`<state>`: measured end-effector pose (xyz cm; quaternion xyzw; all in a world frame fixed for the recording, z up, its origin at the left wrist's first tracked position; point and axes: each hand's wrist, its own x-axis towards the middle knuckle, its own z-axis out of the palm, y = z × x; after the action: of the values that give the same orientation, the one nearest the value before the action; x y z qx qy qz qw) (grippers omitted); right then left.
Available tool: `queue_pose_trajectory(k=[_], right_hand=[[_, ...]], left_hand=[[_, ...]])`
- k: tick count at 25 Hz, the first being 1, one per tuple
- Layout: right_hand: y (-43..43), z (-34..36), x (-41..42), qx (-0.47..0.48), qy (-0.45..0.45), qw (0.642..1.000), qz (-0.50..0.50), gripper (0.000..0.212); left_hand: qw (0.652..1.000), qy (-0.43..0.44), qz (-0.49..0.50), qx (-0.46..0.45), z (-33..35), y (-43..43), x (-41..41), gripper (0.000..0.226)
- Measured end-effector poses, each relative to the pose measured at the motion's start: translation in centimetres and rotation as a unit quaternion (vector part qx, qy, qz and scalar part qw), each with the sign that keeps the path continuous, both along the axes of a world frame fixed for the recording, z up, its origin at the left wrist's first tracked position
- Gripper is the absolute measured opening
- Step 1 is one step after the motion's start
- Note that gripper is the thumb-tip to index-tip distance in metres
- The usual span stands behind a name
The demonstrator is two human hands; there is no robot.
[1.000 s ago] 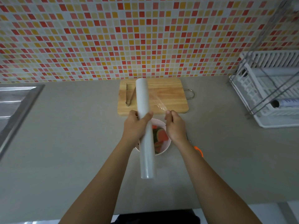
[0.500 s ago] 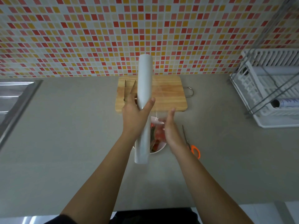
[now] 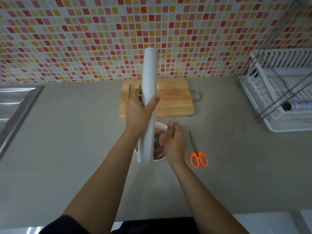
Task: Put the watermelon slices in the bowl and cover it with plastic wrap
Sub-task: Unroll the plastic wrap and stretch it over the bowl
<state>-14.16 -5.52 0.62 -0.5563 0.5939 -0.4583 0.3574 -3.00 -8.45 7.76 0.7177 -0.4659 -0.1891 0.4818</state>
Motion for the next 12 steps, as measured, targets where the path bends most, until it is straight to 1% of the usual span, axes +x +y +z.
queue_pose_trajectory(k=[2, 3, 4, 5, 7, 8, 9, 10, 12], right_hand=[[-0.1, -0.3, -0.8, -0.002, -0.041, 0.999, -0.017, 0.032], [-0.2, -0.4, -1.1, 0.015, -0.088, 0.996, -0.012, 0.035], [-0.2, -0.4, -1.3, 0.053, -0.149, 0.987, 0.004, 0.040], [-0.4, -0.1, -1.4, 0.114, -0.218, 0.969, 0.035, 0.048], [-1.5, 1.0, -1.5, 0.246, -0.337, 0.902, 0.114, 0.071], [-2.3, 1.7, -1.4, 0.287, -0.373, 0.870, 0.148, 0.079], [-3.1, 2.4, -1.1, 0.306, -0.392, 0.851, 0.170, 0.082], [-3.9, 3.1, -0.7, 0.308, -0.393, 0.849, 0.176, 0.079], [-5.1, 4.0, 0.1, 0.290, -0.354, 0.878, 0.144, 0.059]], left_hand=[[0.998, 0.056, -0.002, 0.020, 0.1, 0.1, 0.0, 0.036], [0.996, 0.085, -0.006, 0.026, 0.1, 0.2, 0.0, 0.030], [0.993, 0.110, -0.012, 0.031, 0.4, 0.2, 0.0, 0.026], [0.991, 0.130, -0.020, 0.037, 0.7, 0.1, 0.1, 0.025], [0.987, 0.147, -0.038, 0.047, 1.4, 0.0, 0.3, 0.032], [0.988, 0.138, -0.045, 0.049, 1.6, -0.1, 0.4, 0.035], [0.990, 0.121, -0.051, 0.048, 1.8, -0.1, 0.5, 0.037], [0.993, 0.099, -0.053, 0.046, 1.8, -0.2, 0.6, 0.037], [0.997, 0.042, -0.053, 0.041, 1.5, 0.0, 0.9, 0.036]])
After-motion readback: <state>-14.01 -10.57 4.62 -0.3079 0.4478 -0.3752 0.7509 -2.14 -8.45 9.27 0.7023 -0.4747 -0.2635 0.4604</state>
